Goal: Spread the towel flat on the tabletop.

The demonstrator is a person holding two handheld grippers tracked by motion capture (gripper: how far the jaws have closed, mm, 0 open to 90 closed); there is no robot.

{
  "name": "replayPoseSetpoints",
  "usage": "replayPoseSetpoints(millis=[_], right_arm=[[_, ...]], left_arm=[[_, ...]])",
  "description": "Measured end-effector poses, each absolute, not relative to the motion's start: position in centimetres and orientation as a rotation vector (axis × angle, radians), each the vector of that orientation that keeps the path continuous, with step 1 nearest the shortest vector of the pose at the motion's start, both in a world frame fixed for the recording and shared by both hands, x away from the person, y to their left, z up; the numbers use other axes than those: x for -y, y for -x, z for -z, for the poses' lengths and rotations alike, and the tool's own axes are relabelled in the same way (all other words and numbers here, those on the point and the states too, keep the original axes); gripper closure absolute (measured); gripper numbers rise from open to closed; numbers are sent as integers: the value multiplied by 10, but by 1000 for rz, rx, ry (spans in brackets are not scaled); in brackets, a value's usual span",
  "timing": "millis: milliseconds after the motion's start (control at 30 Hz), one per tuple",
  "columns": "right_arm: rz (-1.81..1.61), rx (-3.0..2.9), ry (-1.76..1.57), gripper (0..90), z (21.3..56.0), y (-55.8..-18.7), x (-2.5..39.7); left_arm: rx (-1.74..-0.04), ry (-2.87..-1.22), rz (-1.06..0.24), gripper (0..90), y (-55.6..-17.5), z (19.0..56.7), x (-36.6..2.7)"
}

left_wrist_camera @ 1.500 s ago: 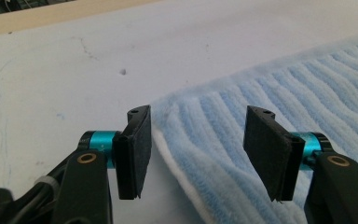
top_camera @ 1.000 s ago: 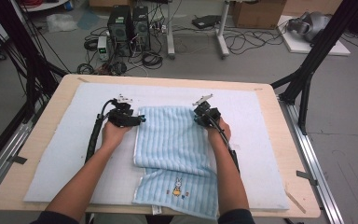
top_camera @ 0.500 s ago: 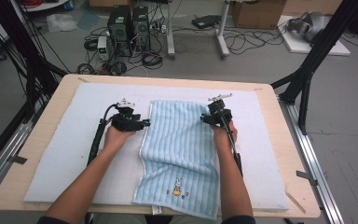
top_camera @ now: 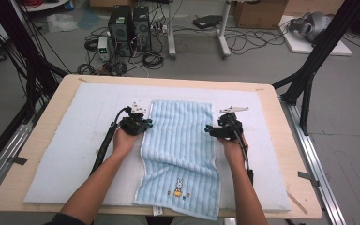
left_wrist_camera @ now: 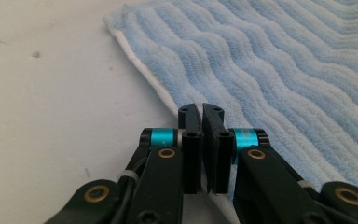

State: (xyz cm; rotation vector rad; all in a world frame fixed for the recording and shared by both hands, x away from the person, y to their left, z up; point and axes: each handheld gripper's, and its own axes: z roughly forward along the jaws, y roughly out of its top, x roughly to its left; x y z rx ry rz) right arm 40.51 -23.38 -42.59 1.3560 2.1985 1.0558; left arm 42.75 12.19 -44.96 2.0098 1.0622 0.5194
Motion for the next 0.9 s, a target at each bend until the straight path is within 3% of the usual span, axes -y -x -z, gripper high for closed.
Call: replayPoseSetpoints(millis=[400,567,633,700,900], right_arm=[[-1063,-2255,-1299,379,429,-401,219],[-1115,-2286,-1235,506,429,-401,205],[-1151,-2295,-1234,529,429,-403,196],[-1181,-2297,-1239,539,430,-406,188],[-1037,-2342,-1223,644,444,-420,166]], left_arm=[[-1223,-1958,-595,867,-451,447,-160],[-1284,-1892,-587,867,-457,449,-176],[-1294,-1871,-572,797,-457,449,-176],[-1307,-1852,-532,636,-457,449,-177],[-1268,-1839,-514,561,-450,442,-179]])
